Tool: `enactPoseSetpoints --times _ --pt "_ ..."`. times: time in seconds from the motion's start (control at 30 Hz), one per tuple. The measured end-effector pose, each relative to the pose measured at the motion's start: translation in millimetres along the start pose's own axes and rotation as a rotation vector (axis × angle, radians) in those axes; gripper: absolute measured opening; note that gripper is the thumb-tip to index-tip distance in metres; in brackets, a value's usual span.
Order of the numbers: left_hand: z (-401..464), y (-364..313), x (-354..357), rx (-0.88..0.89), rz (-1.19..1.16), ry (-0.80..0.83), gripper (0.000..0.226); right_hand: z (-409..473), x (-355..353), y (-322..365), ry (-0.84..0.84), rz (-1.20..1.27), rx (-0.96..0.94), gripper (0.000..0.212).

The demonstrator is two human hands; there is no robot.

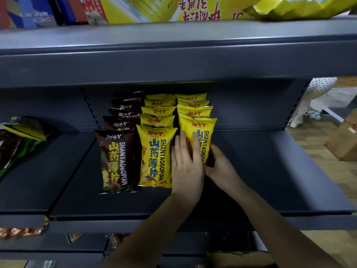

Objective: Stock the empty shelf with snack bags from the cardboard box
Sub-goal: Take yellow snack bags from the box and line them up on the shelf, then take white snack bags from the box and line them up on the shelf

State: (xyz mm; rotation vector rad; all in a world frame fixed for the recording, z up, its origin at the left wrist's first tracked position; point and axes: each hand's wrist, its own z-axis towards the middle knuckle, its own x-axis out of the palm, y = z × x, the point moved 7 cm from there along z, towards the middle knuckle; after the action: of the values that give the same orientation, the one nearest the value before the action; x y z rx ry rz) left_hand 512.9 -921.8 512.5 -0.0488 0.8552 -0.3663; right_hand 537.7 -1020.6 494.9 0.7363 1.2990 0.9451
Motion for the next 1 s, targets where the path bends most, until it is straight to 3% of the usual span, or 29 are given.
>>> enactPoseSetpoints --times 0.13,0.4,0.63,0.8,0.9,1.0 --pt "5 -2 -1 0.186 0.084 -0.027 0.069 -1 0 4 0.027 0.003 0.006 0.06" --pt "4 9 6 0.085 0.08 0.016 0.075 9 9 10 0.022 -0.127 -0.069 0.068" --pt "5 6 1 0.09 0.176 0.058 0.079 10 9 -2 0.012 -0.18 0.007 0.076" --pt "-12 4 -8 0.094 0.2 0.085 0.073 -4 -3 0 0.039 -0.228 0.018 0.049" --pt "-31 -3 -18 0.107 0.239 0.115 0.076 -22 -19 1 0.022 -0.284 -0.02 0.047" --pt "-52 -14 -29 0.1 0.271 0.117 0.065 -46 -36 -2 0.023 -0.3 -0.049 0.044"
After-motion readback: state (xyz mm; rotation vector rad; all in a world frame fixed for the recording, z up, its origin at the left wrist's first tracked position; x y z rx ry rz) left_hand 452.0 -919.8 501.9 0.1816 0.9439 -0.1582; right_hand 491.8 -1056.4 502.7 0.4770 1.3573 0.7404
